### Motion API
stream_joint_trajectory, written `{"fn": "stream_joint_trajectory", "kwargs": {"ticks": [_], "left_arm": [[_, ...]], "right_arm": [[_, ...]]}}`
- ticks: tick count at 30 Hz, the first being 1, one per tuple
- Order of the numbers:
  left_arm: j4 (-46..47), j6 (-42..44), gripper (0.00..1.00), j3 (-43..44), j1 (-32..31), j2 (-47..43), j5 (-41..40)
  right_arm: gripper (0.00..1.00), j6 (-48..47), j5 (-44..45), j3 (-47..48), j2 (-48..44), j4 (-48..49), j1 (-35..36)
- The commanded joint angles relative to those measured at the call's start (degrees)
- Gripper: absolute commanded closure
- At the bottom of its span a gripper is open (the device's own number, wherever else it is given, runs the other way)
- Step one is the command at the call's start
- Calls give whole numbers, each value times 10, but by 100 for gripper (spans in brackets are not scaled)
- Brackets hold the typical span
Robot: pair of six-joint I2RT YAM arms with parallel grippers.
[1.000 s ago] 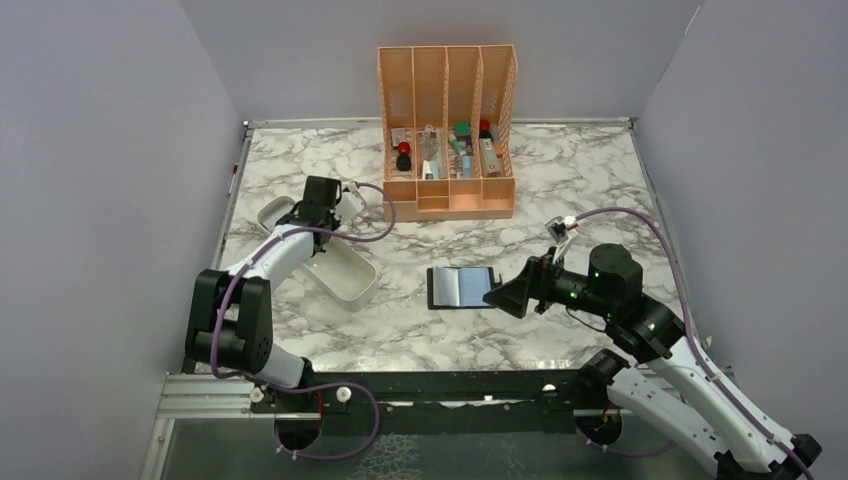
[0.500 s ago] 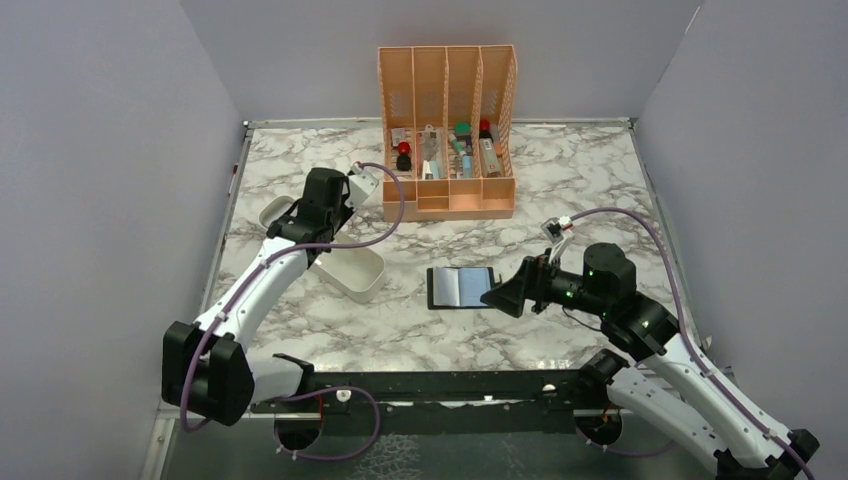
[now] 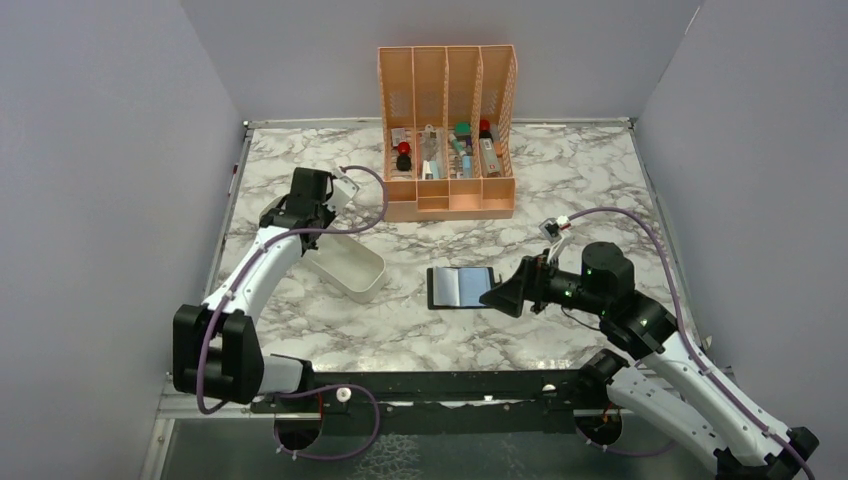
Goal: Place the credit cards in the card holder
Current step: Pick up the credit card from the storage box.
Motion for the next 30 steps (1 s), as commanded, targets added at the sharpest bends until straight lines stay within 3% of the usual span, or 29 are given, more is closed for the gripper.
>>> {"fn": "stream_joint_trajectory", "kwargs": {"ticks": [1,9,15,21,30], "left_arm": [[2,36,100,26,25,48,36],[36,54,100,40,40,109,62],[27,38,100,62,40,91,103],[32,62,93,64,53,136,75],[55,80,92,72,59,162,41]], "right_arm": [[3,-2,-15,7,4,18,-1],[3,-16,-4,22,9,4,-1],[3,-17,0,23,14,11,-1],[3,-15,-2,23,15,16,-1],[3,-19,4,24,10,13,-1]]}}
